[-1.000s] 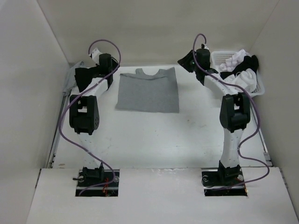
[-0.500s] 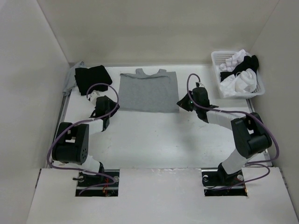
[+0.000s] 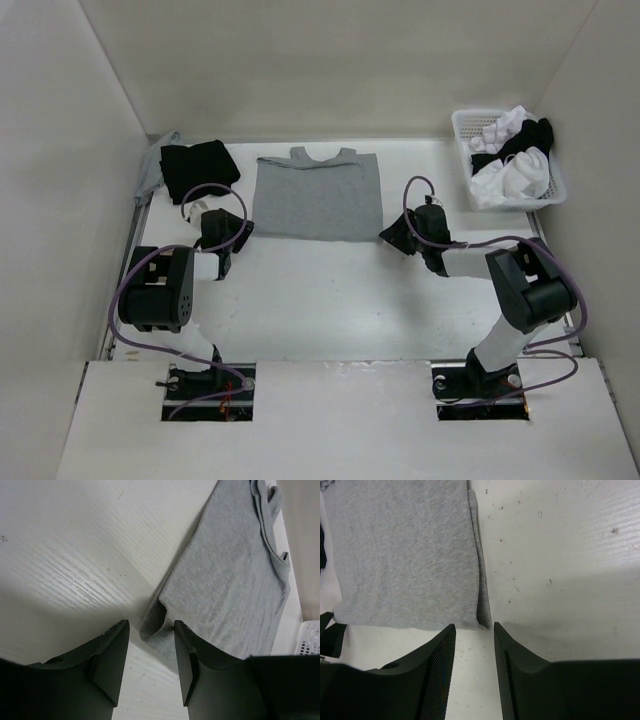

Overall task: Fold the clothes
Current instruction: Fold the tank top

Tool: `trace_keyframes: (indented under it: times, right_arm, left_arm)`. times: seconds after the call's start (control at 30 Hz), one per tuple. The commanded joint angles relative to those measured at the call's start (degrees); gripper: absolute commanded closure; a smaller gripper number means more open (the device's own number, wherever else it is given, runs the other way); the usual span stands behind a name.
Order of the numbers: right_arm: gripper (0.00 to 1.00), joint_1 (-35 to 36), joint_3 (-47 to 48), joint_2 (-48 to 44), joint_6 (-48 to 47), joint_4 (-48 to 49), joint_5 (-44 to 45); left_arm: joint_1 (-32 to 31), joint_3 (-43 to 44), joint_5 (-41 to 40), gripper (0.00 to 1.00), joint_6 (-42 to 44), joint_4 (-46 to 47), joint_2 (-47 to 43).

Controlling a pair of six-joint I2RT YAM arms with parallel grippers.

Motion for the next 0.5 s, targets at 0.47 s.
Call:
trace_keyframes:
  times: [0.47]
  right_arm:
    - [0.60,-0.17,-1.59,3.09,5.40,5.38,-2.13]
  left_arm:
    - [0.17,-0.30,1.60,0.75,-1.61,0.62,1.07]
